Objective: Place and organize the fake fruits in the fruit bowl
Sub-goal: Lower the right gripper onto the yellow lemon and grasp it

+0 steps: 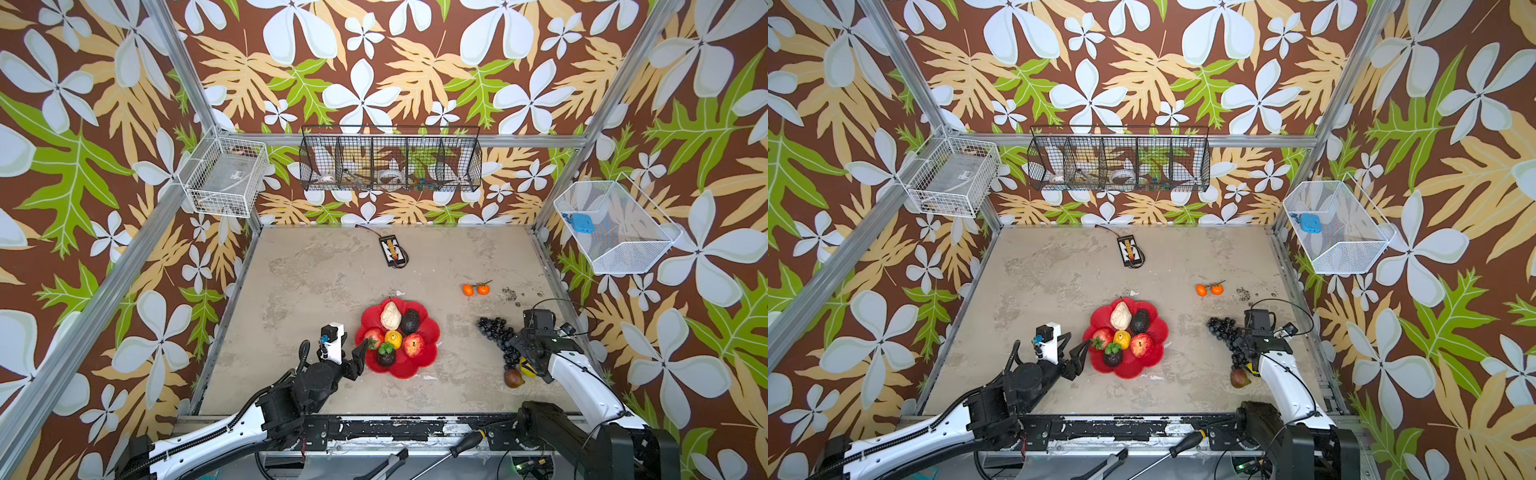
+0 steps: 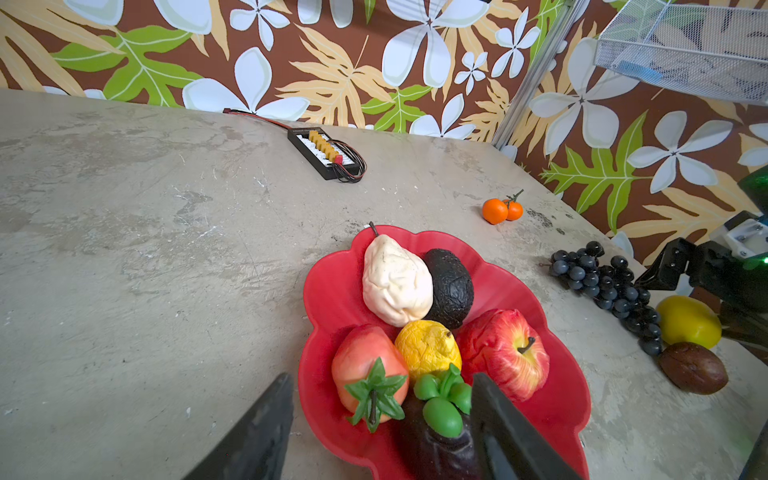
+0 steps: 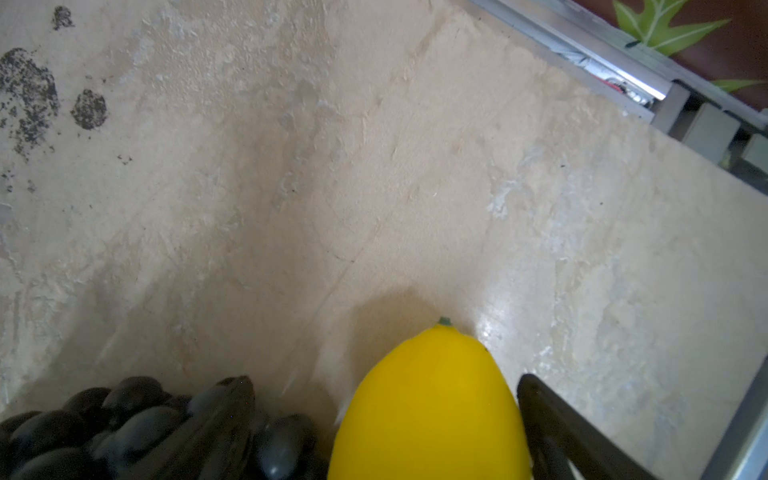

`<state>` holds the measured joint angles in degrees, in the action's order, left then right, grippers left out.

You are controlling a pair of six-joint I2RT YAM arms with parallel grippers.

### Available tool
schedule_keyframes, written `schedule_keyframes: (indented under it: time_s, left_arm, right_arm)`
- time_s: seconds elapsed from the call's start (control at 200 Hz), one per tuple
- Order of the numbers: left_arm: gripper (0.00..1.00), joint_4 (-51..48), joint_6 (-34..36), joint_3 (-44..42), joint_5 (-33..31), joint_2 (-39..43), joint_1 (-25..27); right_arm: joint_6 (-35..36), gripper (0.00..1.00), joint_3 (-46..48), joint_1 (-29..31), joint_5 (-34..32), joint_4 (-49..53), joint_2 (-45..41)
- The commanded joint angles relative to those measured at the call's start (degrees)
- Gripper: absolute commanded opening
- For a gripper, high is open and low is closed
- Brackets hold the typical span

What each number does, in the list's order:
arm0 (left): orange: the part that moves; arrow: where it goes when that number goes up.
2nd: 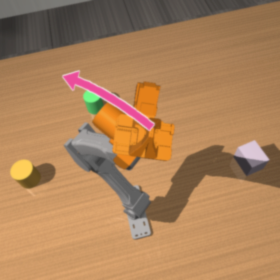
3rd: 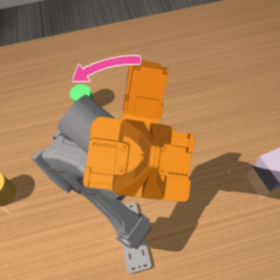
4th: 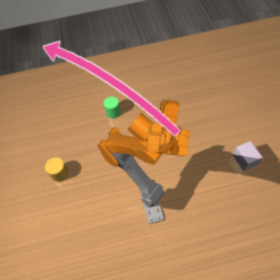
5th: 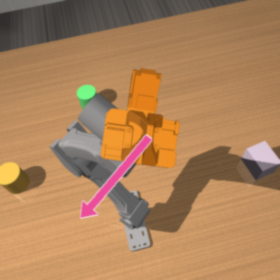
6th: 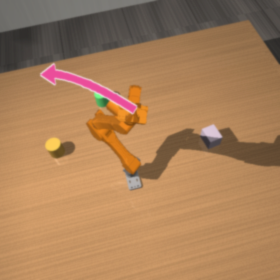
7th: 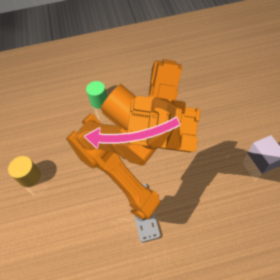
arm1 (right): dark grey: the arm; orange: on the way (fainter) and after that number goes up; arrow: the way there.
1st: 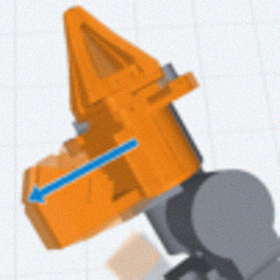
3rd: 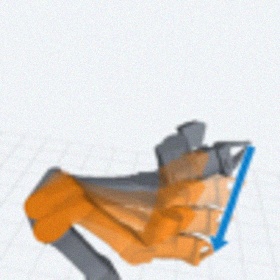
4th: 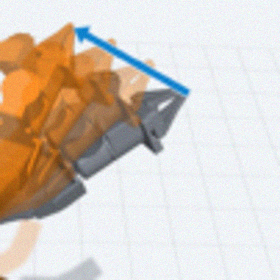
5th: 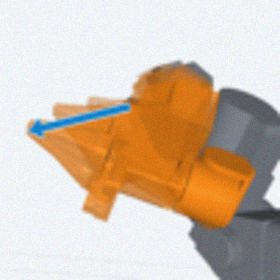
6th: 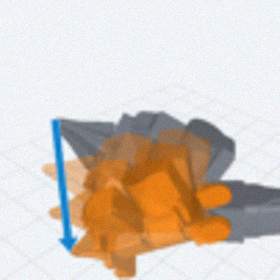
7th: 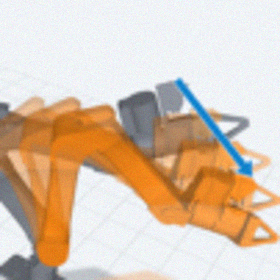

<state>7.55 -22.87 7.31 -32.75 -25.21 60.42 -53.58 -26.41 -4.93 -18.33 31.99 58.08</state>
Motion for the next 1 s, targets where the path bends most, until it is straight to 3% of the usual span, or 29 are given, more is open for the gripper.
schedule_keyframes:
  time_s: [0.0, 0.325, 0.485, 0.996]
  left_arm:
    - [0.68, 1.42, 0.26, -0.1, -1.0, 0.26, 0.02]
    - [0.68, 1.49, 0.18, -0.1, -1.18, 0.17, -0.07]
    - [0.68, 1.42, 0.17, -0.03, -1.17, 0.04, 0.0]
    - [0.68, 0.89, -0.02, -0.37, -1.79, 1.48, -0.04]
  right_arm:
    - [-0.29, 0.94, 0.55, -0.04, 0.13, -1.23, 0.02]
    - [0.23, 0.73, 2.24, -0.02, 1.55, -3.95, 0.1]
    - [0.1, 0.73, 2.45, -0.02, -0.22, -3.36, -1.64]
    - [1.32, 0.58, 3.76, -0.02, 1.14, -2.92, -5.04]
